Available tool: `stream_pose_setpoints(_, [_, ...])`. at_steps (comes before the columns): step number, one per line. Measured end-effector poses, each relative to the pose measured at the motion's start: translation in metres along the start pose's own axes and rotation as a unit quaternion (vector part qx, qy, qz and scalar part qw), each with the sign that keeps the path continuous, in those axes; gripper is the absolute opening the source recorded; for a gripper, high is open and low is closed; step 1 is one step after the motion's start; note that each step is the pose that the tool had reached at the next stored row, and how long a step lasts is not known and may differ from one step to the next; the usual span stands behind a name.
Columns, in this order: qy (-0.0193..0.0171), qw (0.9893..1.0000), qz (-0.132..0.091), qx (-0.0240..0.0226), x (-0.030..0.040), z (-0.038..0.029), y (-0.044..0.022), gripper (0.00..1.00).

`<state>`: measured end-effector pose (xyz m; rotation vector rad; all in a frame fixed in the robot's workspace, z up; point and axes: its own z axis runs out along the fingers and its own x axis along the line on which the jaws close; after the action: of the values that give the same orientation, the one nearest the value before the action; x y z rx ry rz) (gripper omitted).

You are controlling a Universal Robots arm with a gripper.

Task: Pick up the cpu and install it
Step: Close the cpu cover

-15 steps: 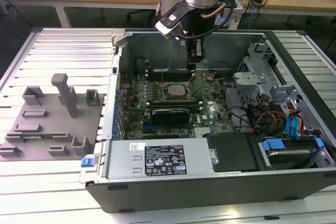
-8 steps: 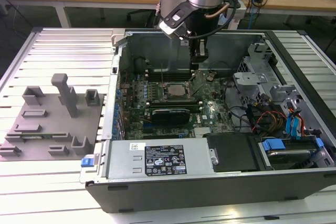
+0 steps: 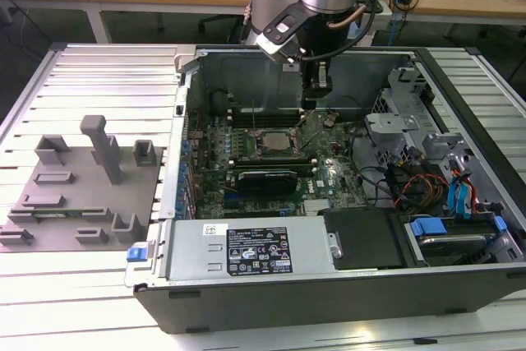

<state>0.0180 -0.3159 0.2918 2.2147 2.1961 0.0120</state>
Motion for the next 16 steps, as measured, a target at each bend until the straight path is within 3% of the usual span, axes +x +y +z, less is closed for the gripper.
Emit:
stream_pose_setpoints(2, [0.0,1.0,0.0,0.0,0.0,0.0,0.0018,0.11])
stream_pose_setpoints(12, [0.0,1.0,0.0,0.0,0.0002,0.0006,0.0265,0.11])
stream_pose_setpoints(16, [0.0,1.0,0.0,0.0,0.0002,0.0007,0.0291,0.11])
